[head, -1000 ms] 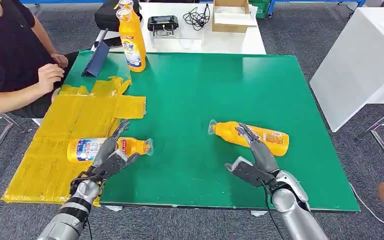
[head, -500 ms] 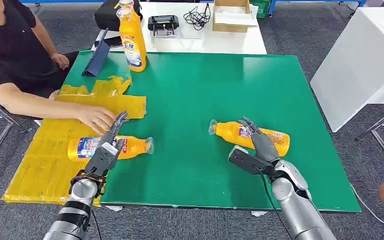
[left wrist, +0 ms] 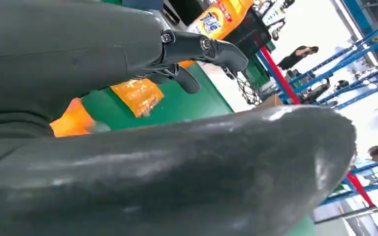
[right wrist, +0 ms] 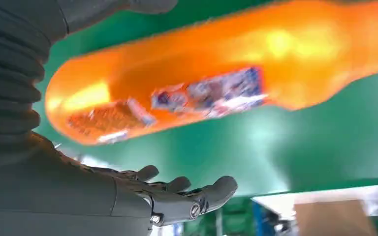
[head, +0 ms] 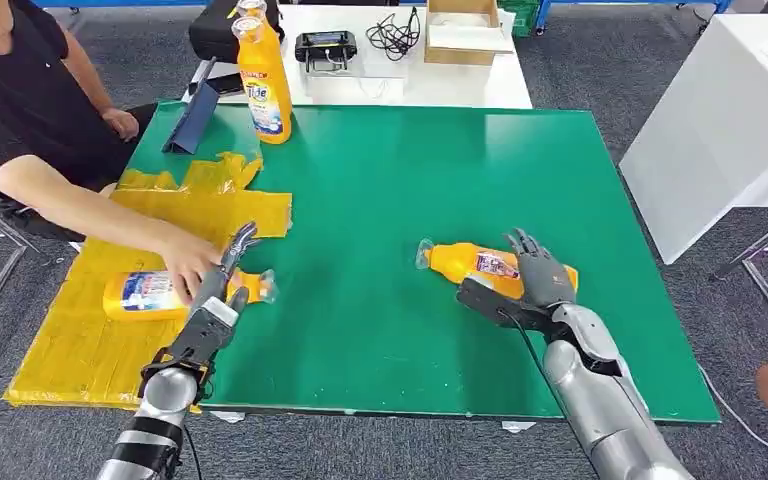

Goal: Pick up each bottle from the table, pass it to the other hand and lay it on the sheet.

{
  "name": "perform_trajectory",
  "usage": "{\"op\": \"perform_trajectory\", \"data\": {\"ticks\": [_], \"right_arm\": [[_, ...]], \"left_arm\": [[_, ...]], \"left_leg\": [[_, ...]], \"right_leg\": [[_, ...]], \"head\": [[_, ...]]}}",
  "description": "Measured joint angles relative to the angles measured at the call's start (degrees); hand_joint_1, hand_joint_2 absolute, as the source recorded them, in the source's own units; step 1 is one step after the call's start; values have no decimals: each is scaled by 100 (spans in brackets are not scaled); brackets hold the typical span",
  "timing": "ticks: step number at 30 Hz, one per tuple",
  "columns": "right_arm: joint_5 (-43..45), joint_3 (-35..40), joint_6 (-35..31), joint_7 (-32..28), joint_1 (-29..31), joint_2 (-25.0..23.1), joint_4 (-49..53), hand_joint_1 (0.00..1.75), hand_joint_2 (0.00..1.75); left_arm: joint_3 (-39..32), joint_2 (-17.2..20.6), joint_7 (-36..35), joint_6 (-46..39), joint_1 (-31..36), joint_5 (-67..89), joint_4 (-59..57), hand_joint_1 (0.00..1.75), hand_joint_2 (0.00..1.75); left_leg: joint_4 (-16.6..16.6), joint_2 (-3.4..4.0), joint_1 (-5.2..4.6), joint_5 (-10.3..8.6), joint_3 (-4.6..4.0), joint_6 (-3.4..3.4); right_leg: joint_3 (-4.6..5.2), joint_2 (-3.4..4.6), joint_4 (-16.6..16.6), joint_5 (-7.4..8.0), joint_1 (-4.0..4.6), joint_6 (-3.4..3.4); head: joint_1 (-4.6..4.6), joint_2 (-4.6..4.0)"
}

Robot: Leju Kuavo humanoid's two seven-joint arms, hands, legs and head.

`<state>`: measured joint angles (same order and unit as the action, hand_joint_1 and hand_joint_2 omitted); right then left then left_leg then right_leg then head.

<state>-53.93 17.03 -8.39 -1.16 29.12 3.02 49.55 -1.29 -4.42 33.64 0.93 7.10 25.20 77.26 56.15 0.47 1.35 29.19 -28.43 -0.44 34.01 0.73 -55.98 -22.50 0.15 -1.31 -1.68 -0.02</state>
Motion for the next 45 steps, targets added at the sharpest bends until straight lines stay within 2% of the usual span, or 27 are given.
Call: {"op": "perform_trajectory", "data": {"ticks": [13, 32, 39, 41, 42, 43, 45], "right_arm": [[-193, -361, 124, 96, 265, -42, -540, 0, 175], [-233, -426, 140, 88, 356, -72, -807, 0, 175], [-314, -450, 363, 156, 683, -94, -1323, 0, 175], [-596, -425, 646, 365, 847, -111, -1580, 0, 175], [-775, -363, 826, 471, 969, -114, -1745, 159, 175], [-900, -304, 966, 519, 1060, -114, -1881, 175, 175], [-1026, -210, 1209, 542, 1207, -114, -2145, 175, 175]], "left_arm": [[-13, -15, 77, 136, -41, -61, 46, 0, 0], [-17, -31, 133, 169, -41, -114, 46, 0, 0], [-35, -31, 168, 256, -20, -170, 46, 0, 0], [-35, -31, 199, 271, 22, -173, 31, 0, 0], [-35, -31, 223, 276, 69, -177, 7, 0, 0], [-35, -33, 252, 285, 120, -184, -31, 0, 0], [-33, -31, 297, 298, 206, -212, -107, 0, 0]], "left_leg": [[0, -1, -1, 0, -2, 0], [0, -1, -1, 0, -2, 0], [0, -1, -1, 0, -1, 0], [0, -1, -1, 0, -1, 0], [1, -1, -2, 0, 1, 0], [1, -1, -2, 0, 4, 0], [1, -1, -2, -1, 6, 0]], "right_leg": [[-1, -2, 1, 0, -2, 0], [0, -2, 1, 0, -2, 0], [-1, -1, 1, 0, -2, 0], [0, -1, 1, 0, -2, 0], [0, -1, 1, 0, -2, 0], [-2, -1, 1, 0, -1, 0], [-5, -2, 1, 0, -1, 0]], "head": [[0, 0], [2, 0], [0, 0], [0, 0], [0, 0], [0, 0], [-2, 0]]}}
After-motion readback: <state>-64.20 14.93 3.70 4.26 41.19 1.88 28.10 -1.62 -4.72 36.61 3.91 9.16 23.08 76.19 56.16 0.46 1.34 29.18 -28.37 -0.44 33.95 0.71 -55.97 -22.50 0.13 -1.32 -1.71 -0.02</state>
